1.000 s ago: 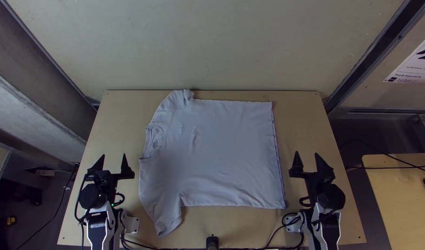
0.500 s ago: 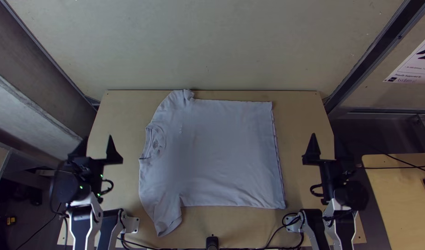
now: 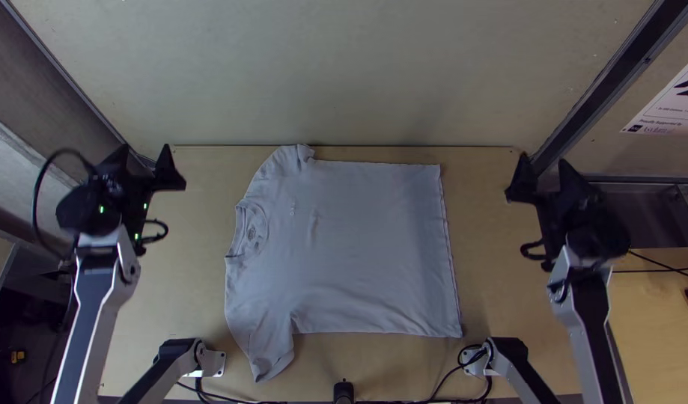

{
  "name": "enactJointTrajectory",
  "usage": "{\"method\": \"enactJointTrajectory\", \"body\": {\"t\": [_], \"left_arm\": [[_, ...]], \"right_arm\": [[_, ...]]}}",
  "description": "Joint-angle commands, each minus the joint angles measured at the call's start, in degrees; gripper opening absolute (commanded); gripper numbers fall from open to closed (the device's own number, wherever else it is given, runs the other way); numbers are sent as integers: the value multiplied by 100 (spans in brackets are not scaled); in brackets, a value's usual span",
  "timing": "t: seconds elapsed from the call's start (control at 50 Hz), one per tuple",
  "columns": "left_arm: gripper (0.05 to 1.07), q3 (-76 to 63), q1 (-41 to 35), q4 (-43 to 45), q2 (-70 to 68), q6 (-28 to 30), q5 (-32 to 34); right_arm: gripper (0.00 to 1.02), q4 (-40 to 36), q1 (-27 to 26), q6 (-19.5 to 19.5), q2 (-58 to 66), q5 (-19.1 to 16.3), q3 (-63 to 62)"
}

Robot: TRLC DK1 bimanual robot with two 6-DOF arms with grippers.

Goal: Fold the t-shirt

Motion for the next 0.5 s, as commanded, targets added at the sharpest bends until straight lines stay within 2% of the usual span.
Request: {"method": "enactJointTrajectory", "body": {"t": [0.0, 0.22, 0.48], "left_arm": [[103, 689, -192, -134, 636, -71, -79], [103, 2209, -526, -1110, 2192, -71, -88], [103, 3633, -790, -1936, 3853, -388, -88]], "right_arm": [[98, -300, -8, -81, 745, 22, 736], [98, -590, 36, 77, 2178, 4, 1896], [98, -1162, 361, 244, 3558, 4, 2915]]}}
